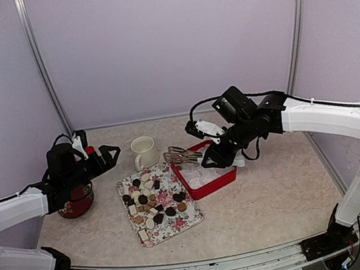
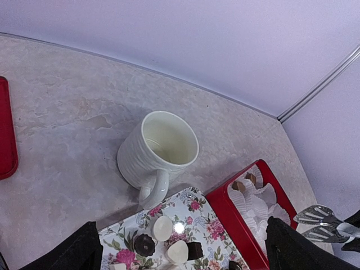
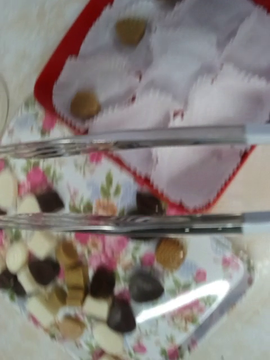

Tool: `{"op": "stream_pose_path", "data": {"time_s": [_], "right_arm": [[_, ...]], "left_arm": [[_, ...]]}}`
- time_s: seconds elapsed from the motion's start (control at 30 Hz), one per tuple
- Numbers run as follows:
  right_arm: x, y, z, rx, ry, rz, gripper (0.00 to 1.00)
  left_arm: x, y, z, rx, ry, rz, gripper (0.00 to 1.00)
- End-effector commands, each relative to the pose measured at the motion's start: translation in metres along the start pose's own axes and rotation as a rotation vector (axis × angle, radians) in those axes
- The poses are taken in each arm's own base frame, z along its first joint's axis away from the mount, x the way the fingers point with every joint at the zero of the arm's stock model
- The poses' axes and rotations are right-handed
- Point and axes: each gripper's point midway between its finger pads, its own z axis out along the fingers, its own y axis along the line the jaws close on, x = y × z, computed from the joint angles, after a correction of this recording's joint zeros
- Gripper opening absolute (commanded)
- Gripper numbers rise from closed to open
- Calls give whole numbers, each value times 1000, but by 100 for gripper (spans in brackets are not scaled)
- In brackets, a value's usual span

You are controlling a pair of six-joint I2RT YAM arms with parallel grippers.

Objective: Pack the chocolate

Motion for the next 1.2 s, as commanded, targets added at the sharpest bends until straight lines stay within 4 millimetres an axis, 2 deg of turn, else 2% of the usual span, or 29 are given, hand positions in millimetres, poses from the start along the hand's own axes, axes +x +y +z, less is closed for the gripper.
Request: {"op": "stream_pose_path", "data": {"time_s": [0.0,0.17,0.4,0.77,1.17], "right_arm": [[-4,30,-3,-75,-19,-33,37],[11,55,8,-141,-1,-53,37],[27,71,17,-167,34,-83,37],[53,86,37,-184,108,-114,41],[72,83,58,-157,186,-130,45]], "left_arm": [[-3,2,1,-10,-10,2,99],[-4,1,0,-5,-12,0,99],[-2,1,1,-4,-3,-7,99],[1,4,3,-13,2,-16,99],[3,6,4,-19,6,-11,99]]}}
